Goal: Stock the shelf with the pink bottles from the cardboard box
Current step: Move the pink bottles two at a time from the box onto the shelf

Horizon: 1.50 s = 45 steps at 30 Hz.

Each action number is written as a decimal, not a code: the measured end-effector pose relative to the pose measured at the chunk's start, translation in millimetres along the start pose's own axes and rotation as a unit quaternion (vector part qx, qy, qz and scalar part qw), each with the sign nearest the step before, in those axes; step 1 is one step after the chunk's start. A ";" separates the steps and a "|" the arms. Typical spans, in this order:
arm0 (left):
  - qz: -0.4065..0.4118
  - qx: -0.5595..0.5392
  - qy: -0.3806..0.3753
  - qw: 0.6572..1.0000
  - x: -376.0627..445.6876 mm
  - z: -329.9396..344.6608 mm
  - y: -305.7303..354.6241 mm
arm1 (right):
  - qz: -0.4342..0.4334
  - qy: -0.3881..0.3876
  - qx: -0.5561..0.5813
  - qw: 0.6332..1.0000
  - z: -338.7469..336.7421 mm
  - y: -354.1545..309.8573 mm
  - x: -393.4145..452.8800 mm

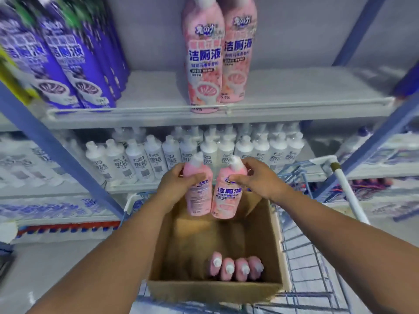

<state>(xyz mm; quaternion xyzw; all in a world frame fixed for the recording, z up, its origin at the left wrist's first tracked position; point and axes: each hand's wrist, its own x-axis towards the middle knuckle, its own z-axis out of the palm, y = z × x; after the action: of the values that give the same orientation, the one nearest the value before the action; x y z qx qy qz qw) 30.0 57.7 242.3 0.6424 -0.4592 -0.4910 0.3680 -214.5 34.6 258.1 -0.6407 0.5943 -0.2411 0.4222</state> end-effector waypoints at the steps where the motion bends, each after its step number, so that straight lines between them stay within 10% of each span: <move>1: 0.013 -0.007 0.006 1.000 -4.3 1.9 17.5 | -0.012 0.011 0.006 1.000 -14.5 -11.2 -1.8; 12: 0.173 -0.100 0.178 0.964 -56.9 60.4 196.6 | -0.173 0.070 0.094 0.978 -182.9 -104.5 -20.9; 21: 0.266 -0.107 0.166 0.944 -47.0 76.7 306.5 | -0.222 0.118 0.149 0.956 -252.5 -157.7 11.0; 45: 0.305 0.059 0.247 0.918 56.9 84.4 304.4 | -0.226 0.154 0.142 0.951 -247.8 -137.3 137.3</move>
<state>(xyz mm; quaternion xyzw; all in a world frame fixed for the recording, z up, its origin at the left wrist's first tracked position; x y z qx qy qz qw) -115.8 -91.9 486.0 0.5925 -0.5554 -0.1529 0.5631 -314.4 -169.6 475.9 -0.6470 0.4515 -0.5076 0.3463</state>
